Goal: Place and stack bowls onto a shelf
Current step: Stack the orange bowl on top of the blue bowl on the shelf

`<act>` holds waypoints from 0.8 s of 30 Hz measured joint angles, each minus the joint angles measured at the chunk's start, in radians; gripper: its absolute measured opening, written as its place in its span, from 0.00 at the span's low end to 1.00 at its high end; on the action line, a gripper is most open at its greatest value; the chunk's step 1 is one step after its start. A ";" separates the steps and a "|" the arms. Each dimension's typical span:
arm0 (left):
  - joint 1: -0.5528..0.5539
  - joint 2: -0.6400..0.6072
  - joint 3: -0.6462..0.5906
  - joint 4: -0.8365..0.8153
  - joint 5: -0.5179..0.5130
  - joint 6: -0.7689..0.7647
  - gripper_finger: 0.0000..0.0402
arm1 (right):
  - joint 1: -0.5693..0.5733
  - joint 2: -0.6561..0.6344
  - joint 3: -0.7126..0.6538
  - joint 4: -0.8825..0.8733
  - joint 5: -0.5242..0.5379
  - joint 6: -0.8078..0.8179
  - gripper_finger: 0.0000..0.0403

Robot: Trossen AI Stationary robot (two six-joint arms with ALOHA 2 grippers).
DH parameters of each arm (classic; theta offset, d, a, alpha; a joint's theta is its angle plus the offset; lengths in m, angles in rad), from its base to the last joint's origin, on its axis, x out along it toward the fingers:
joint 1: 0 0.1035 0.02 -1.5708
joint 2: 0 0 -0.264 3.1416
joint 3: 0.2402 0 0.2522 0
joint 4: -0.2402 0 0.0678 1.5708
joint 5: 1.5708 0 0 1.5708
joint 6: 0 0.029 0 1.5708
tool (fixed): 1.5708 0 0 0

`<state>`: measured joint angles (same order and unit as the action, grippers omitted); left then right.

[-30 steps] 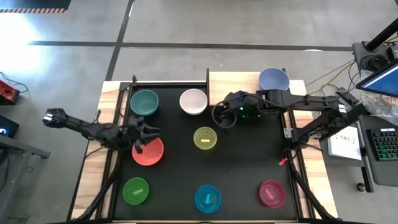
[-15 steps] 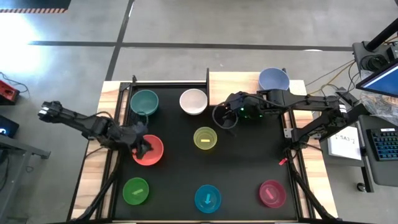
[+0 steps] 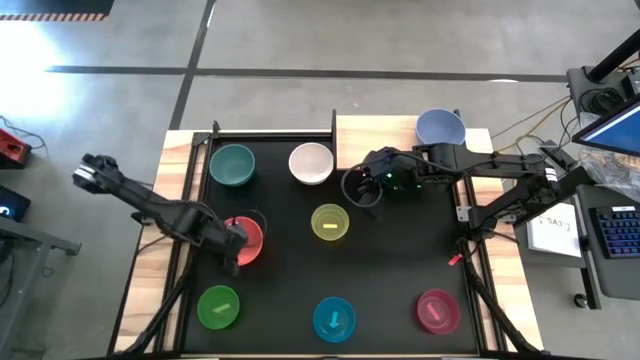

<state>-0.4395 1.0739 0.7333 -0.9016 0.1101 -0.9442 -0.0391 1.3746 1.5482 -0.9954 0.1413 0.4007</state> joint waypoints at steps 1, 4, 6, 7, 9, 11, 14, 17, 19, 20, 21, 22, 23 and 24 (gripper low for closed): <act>-0.007 0.019 0.006 -0.007 0.000 0.000 0.31 | 0.000 0.000 0.000 0.000 0.000 0.000 0.20; -0.033 0.063 0.030 -0.005 -0.027 0.034 0.31 | 0.000 0.000 0.000 0.000 0.000 0.000 0.20; -0.047 0.084 0.045 -0.011 -0.068 0.064 0.31 | 0.000 0.000 0.000 0.000 -0.001 0.000 0.20; -0.051 0.095 0.052 -0.018 -0.084 0.076 0.31 | 0.000 0.000 0.000 0.000 -0.001 0.000 0.20; -0.057 0.115 0.058 -0.022 -0.102 0.099 0.31 | 0.000 0.001 0.000 0.000 0.000 0.000 0.20; -0.064 0.132 0.057 -0.022 -0.103 0.115 0.31 | 0.000 0.001 0.000 0.000 -0.001 0.004 0.20; -0.070 0.161 0.036 -0.023 -0.101 0.128 0.31 | 0.000 0.001 0.000 0.000 -0.001 0.005 0.20; -0.070 0.194 0.022 -0.023 -0.101 0.129 0.31 | 0.000 0.001 0.000 0.001 -0.001 0.009 0.20; -0.071 0.214 0.018 -0.024 -0.101 0.133 0.31 | 0.000 0.001 0.000 0.001 -0.001 0.010 0.20; -0.071 0.223 0.018 -0.022 -0.101 0.145 0.30 | 0.000 0.001 0.000 0.001 -0.001 0.010 0.20; -0.071 0.231 0.018 -0.020 -0.101 0.156 0.30 | 0.000 0.001 0.000 0.001 -0.001 0.010 0.20; -0.071 0.238 0.018 -0.018 -0.101 0.166 0.28 | 0.000 0.001 0.000 0.001 -0.001 0.010 0.20; -0.070 0.245 0.018 -0.016 -0.101 0.177 0.26 | 0.000 0.001 0.000 0.001 -0.001 0.011 0.20; -0.071 0.251 0.018 -0.014 -0.101 0.188 0.23 | 0.000 0.001 0.000 0.001 -0.001 0.011 0.20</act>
<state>-0.5101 1.3253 0.7516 -0.9156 0.0093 -0.7563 -0.0391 1.3758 1.5482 -0.9943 0.1406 0.4114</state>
